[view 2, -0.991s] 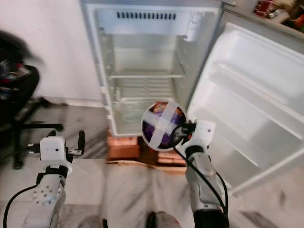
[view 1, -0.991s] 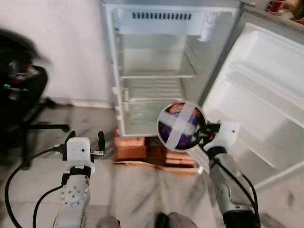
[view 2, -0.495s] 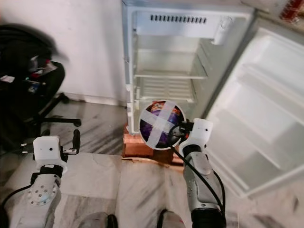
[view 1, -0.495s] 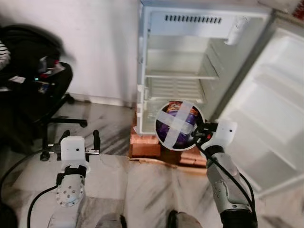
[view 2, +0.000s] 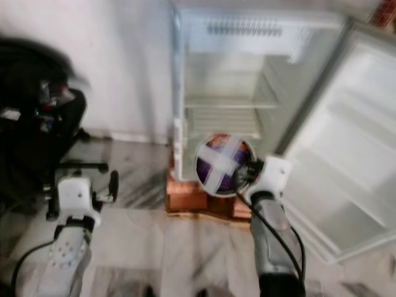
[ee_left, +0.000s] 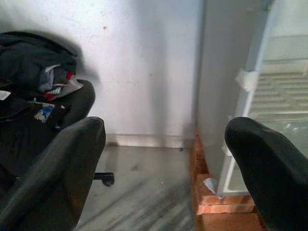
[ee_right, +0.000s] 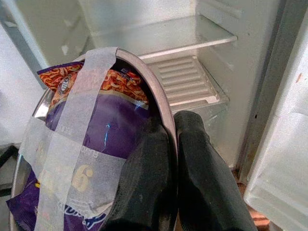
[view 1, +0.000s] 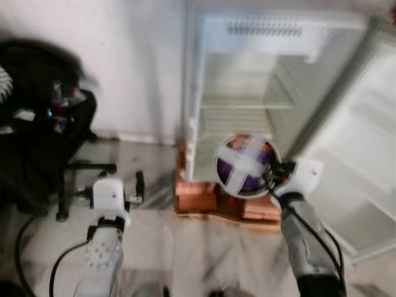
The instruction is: Restocking fridge
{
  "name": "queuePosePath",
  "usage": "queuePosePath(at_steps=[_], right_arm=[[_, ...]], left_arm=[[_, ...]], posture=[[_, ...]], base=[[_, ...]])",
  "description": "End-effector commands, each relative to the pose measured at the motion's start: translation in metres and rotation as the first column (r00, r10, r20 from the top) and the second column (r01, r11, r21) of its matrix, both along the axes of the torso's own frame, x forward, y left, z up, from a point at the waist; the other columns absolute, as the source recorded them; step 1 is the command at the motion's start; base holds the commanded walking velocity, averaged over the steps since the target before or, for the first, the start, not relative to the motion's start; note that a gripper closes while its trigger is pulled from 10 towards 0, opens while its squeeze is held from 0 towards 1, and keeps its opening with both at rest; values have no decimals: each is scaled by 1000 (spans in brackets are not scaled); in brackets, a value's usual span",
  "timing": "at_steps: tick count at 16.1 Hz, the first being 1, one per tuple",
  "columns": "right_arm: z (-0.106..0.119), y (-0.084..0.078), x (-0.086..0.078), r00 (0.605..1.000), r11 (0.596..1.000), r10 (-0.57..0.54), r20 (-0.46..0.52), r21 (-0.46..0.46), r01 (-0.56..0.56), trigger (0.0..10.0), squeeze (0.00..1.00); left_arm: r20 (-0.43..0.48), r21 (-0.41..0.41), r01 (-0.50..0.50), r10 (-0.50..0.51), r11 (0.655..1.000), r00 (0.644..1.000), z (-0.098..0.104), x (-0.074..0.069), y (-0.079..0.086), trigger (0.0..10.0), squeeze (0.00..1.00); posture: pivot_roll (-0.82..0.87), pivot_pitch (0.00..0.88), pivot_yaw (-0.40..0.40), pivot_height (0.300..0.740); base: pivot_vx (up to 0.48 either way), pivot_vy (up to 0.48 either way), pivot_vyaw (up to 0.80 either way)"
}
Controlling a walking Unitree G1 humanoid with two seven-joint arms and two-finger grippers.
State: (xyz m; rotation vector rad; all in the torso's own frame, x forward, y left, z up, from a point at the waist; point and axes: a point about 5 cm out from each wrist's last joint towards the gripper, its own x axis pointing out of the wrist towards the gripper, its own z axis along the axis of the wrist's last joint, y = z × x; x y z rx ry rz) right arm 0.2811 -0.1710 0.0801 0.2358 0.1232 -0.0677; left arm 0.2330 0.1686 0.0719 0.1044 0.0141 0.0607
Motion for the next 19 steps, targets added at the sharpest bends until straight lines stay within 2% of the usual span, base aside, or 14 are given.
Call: queuePosePath(at_steps=[1, 3, 6, 11, 19], right_arm=[[10, 7, 4, 999, 1000, 20, 39, 10, -20, 10000, 0], [11, 6, 5, 999, 1000, 19, 42, 3, -20, 10000, 0], [15, 5, 6, 999, 1000, 14, 50, -7, -14, 10000, 0], [16, 5, 7, 998, 1000, 14, 56, -16, -13, 10000, 0], [16, 9, 7, 998, 1000, 26, 56, -12, -26, 10000, 0]], left_arm=[[-12, 19, -20, 20, 1000, 1000, 0, 0, 8, 10000, 0], [-54, -31, -27, 26, 999, 998, -4, 0, 8, 10000, 0], [-28, -21, -24, 23, 1000, 999, -2, -2, 8, 10000, 0], [-9, -11, 11, -11, 1000, 1000, 3, -2, 7, 10000, 0], [-14, -4, 30, -30, 1000, 999, 1, -5, 2, 10000, 0]], posture=[[176, 109, -64, 740], [161, 114, -58, 740], [161, 124, -61, 740], [160, 130, -59, 740], [164, 129, -63, 740]], base=[[356, 0, -800], [0, 0, -800], [0, 0, -800], [0, 0, 0], [380, 0, 0]])
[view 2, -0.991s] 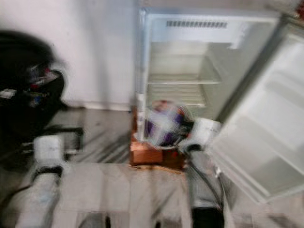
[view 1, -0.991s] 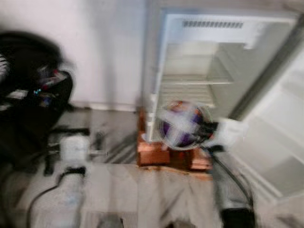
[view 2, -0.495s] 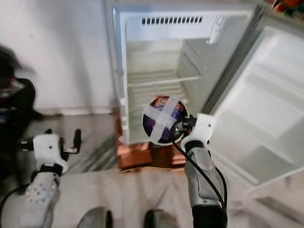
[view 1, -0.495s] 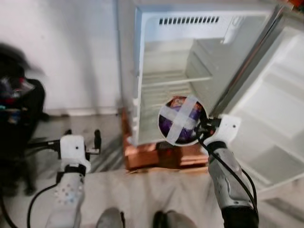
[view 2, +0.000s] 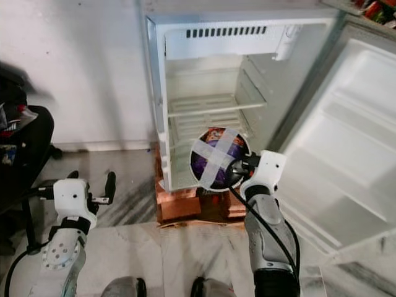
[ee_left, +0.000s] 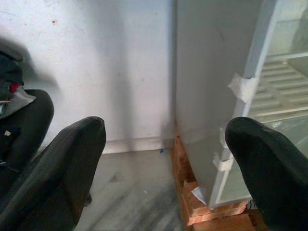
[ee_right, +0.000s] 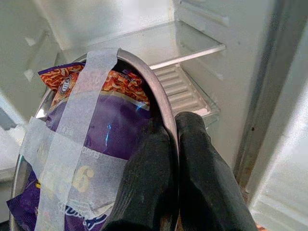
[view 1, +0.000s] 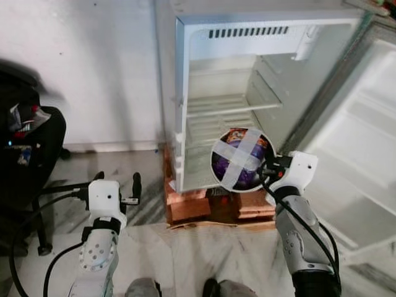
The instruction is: Restocking fridge
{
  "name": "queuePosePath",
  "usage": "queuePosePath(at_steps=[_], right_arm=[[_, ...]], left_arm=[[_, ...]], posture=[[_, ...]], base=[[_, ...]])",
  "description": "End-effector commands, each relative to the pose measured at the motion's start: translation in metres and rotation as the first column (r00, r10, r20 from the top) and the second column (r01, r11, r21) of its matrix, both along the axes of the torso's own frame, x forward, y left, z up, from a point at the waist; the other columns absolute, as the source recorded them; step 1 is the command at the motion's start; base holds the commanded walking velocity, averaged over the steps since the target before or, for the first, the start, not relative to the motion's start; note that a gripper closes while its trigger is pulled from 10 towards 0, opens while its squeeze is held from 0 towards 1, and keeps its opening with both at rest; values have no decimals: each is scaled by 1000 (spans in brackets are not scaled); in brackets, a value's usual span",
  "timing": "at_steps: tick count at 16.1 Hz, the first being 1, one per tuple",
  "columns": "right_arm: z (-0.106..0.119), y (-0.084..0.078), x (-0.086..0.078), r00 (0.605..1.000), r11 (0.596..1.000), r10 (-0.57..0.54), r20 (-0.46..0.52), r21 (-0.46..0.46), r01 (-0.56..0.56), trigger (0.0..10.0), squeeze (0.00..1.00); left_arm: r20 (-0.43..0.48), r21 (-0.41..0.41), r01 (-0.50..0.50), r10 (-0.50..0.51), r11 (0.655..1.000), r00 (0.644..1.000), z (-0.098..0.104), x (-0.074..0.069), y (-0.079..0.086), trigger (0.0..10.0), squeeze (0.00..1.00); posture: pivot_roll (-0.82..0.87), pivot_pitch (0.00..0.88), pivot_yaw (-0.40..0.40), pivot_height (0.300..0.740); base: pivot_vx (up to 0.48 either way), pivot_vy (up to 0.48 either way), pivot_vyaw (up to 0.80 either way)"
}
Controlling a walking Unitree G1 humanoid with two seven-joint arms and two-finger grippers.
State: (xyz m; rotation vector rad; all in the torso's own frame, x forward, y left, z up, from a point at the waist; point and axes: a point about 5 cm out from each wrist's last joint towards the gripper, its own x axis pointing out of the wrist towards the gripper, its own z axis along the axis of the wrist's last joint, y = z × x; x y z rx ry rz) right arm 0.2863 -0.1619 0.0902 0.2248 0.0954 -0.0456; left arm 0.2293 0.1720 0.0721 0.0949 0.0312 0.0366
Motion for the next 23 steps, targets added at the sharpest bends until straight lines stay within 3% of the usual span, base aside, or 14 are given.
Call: queuePosePath(at_steps=[1, 7, 15, 19, 23], right_arm=[[6, -1, 2, 1000, 1000, 7, 27, -2, -7, 10000, 0], [7, -1, 3, 1000, 1000, 9, 30, -6, -8, 10000, 0], [9, 1, 7, 999, 1000, 24, 37, 0, -24, 10000, 0], [21, 4, 22, 996, 999, 34, 84, -23, -32, 10000, 0], [26, -17, 35, 994, 998, -65, 85, -12, 67, 10000, 0]], left_arm=[[6, 4, 7, -7, 1000, 1000, 1, 0, -2, 10000, 0], [-1, -6, 4, -4, 1000, 1000, -1, -2, -4, 10000, 0], [-11, 11, -46, 46, 999, 999, -2, -7, 0, 10000, 0], [-20, 38, -50, 51, 998, 999, -3, -7, 1, 10000, 0], [-19, 53, -57, 58, 997, 998, -2, -8, 2, 10000, 0]], posture=[[162, 126, -63, 740], [160, 126, -65, 740], [169, 134, -72, 740], [179, 137, -69, 740], [192, 143, -72, 740]], base=[[472, 0, 0], [438, 0, 0], [0, 0, 0], [0, 0, 648], [0, 0, 497]])
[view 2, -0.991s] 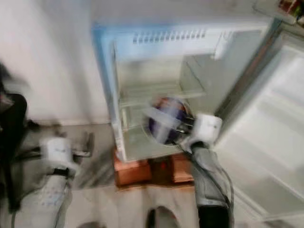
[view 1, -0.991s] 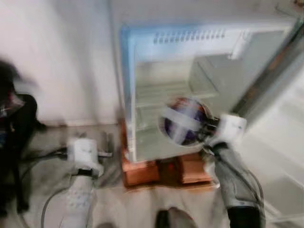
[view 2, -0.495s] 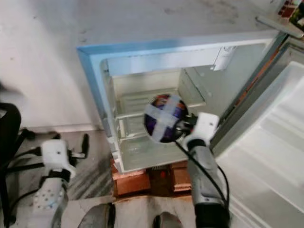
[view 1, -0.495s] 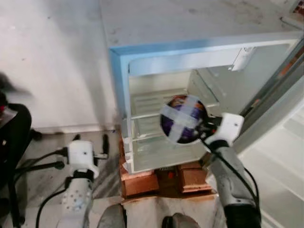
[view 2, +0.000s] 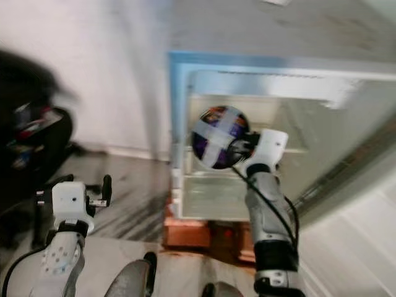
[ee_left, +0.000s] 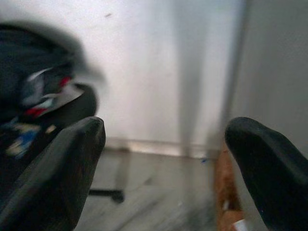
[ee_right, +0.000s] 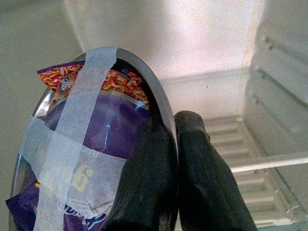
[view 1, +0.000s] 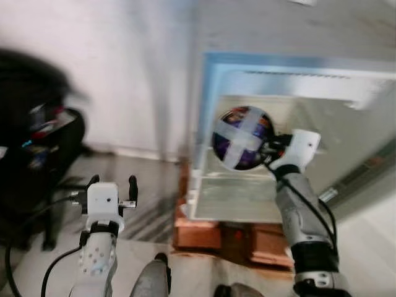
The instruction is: Restocking fridge
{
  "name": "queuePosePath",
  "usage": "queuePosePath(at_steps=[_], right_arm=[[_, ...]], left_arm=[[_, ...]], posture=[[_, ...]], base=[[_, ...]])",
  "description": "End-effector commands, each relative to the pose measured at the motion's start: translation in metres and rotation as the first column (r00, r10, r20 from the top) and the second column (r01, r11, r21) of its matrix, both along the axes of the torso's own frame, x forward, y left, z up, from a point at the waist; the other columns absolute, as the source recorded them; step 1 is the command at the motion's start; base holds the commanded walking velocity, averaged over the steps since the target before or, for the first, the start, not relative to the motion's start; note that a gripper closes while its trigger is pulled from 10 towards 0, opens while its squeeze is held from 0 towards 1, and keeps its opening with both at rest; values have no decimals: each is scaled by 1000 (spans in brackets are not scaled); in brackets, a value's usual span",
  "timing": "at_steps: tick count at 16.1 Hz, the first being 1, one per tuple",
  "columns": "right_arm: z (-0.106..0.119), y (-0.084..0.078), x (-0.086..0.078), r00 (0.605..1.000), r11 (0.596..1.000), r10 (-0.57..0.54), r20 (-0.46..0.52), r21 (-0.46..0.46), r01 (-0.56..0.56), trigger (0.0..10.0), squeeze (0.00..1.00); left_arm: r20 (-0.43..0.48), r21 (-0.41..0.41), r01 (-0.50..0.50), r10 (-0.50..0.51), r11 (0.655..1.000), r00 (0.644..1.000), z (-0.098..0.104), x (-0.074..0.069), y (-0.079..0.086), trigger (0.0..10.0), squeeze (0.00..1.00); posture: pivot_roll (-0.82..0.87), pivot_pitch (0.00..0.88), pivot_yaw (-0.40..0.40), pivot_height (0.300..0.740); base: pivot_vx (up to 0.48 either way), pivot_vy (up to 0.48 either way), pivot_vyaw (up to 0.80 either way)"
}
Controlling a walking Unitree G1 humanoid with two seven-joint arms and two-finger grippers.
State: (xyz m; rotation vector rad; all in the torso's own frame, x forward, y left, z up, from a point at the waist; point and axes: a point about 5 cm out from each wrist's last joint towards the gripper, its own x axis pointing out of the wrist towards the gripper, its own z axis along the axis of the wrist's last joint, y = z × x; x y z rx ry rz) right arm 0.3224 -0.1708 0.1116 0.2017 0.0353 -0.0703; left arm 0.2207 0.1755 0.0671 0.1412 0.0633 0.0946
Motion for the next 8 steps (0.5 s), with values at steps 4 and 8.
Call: queuePosePath(at_steps=[4, 8], right_arm=[[3, -26, 5, 992, 992, -124, 11, 0, 124, 10000, 0], [-11, -2, 20, 994, 989, -86, -66, 118, 94, 10000, 0]], left_arm=[[3, 7, 0, 0, 1000, 1000, 3, -2, -2, 10000, 0], [4, 6, 9, -9, 1000, 1000, 7, -5, -5, 10000, 0]], posture=[[196, 155, -77, 740], [219, 199, -80, 740]], base=[[0, 0, 0], [0, 0, 0]])
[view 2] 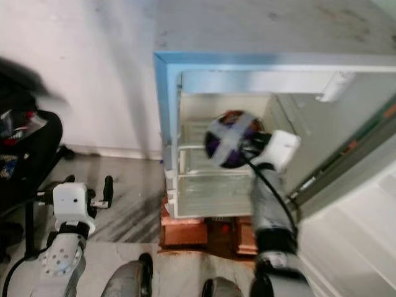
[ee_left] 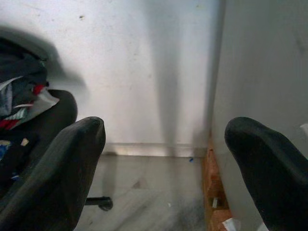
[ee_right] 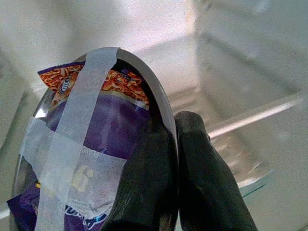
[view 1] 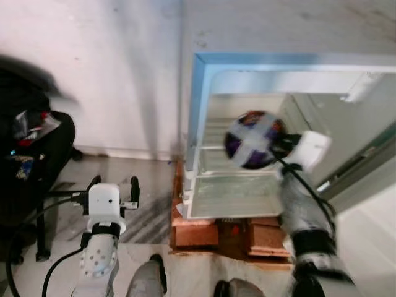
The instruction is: Restocking fridge
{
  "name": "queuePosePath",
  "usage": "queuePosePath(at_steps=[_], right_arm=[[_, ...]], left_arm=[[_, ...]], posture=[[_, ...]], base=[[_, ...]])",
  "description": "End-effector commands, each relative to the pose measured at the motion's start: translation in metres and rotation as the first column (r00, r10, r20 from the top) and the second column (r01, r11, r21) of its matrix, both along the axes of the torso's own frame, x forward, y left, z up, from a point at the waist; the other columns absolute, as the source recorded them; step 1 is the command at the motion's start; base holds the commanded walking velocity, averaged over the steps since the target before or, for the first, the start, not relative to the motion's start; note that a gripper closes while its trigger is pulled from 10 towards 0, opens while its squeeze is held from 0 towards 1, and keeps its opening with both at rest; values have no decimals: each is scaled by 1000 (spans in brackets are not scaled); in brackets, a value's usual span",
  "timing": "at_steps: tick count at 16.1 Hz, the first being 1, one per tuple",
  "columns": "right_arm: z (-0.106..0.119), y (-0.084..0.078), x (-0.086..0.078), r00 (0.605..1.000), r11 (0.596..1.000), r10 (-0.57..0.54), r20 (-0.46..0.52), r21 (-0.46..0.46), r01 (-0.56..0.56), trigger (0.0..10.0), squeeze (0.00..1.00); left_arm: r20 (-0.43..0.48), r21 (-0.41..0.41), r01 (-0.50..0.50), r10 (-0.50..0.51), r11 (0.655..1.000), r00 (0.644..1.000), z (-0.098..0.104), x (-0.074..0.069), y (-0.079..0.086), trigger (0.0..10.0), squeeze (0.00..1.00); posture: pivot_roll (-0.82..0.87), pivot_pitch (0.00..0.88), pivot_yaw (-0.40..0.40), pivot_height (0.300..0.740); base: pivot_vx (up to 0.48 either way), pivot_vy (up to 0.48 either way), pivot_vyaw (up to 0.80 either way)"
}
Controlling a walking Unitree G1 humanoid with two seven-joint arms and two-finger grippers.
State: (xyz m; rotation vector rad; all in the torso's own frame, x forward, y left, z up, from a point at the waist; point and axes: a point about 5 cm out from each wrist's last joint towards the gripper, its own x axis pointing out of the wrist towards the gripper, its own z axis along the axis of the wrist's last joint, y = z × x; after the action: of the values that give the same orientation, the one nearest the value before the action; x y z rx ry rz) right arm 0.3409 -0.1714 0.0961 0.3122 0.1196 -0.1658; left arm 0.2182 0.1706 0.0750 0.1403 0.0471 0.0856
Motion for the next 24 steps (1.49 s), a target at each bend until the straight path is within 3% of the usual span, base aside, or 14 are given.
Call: queuePosePath(at_steps=[1, 5, 10, 11, 13, 14, 15, 16, 17, 18, 20, 24], right_arm=[[4, 6, 5, 1000, 1000, 9, 19, 16, -9, 10000, 0], [7, 39, 30, 997, 982, 50, -57, 186, -38, 10000, 0], [27, 45, 48, 994, 957, -35, -105, 284, 63, 10000, 0], [30, 44, 50, 992, 942, -61, -114, 321, 95, 10000, 0], [35, 44, 53, 984, 869, -115, -138, 466, 167, 10000, 0], [36, 44, 53, 982, 845, -124, -140, 503, 179, 10000, 788], [37, 44, 54, 981, 831, -131, -142, 524, 186, 10000, 788], [39, 47, 55, 983, 802, -130, -128, 569, 180, 10000, 1000], [39, 47, 55, 983, 802, -130, -128, 569, 180, 10000, 1000], [47, 51, 58, 987, 719, -134, -91, 676, 160, 10000, 1000], [55, 47, 62, 986, 614, -160, -38, 778, 130, 10000, 1000], [61, 35, 64, 981, 539, -194, 10, 837, 98, 10000, 1000]], left_arm=[[-11, 5, -1, 1, 1000, 1000, 0, -4, -1, 10000, 0], [-33, 27, -3, 4, 1000, 999, 6, -26, 3, 10000, 0], [-50, 37, -37, 39, 999, 998, 10, -35, 7, 10000, 0], [-54, 37, -43, 45, 998, 998, 10, -37, 8, 10000, 0], [-67, 35, -59, 61, 998, 996, 9, -42, 9, 10000, 0], [-69, 35, -60, 62, 998, 996, 9, -43, 8, 10000, 0], [-71, 35, -60, 62, 998, 996, 9, -43, 8, 10000, 0], [-74, 35, -61, 63, 998, 995, 9, -44, 8, 10000, 0], [-74, 35, -61, 63, 998, 995, 9, -44, 8, 10000, 0], [-79, 40, -70, 73, 997, 994, 9, -45, 9, 10000, 0], [-88, 26, -91, 93, 996, 992, 8, -42, 10, 10000, 0], [-80, 18, -90, 91, 996, 993, 8, -39, 8, 10000, 0]], posture=[[227, 213, -83, 740], [291, 285, -103, 740], [334, 319, -122, 740], [350, 323, -129, 740], [360, 330, -133, 740], [365, 332, -134, 740], [365, 332, -134, 740], [368, 331, -134, 740], [368, 331, -134, 740], [359, 327, -131, 740], [356, 322, -134, 740], [349, 311, -140, 740]], base=[[0, 0, 0], [0, 0, 0], [0, 0, 0], [0, 0, 0], [0, 0, 0], [0, 0, 0], [0, 0, 0], [0, 0, 0], [0, 0, 0], [0, 0, 0], [0, 0, 0], [0, 0, 0]])
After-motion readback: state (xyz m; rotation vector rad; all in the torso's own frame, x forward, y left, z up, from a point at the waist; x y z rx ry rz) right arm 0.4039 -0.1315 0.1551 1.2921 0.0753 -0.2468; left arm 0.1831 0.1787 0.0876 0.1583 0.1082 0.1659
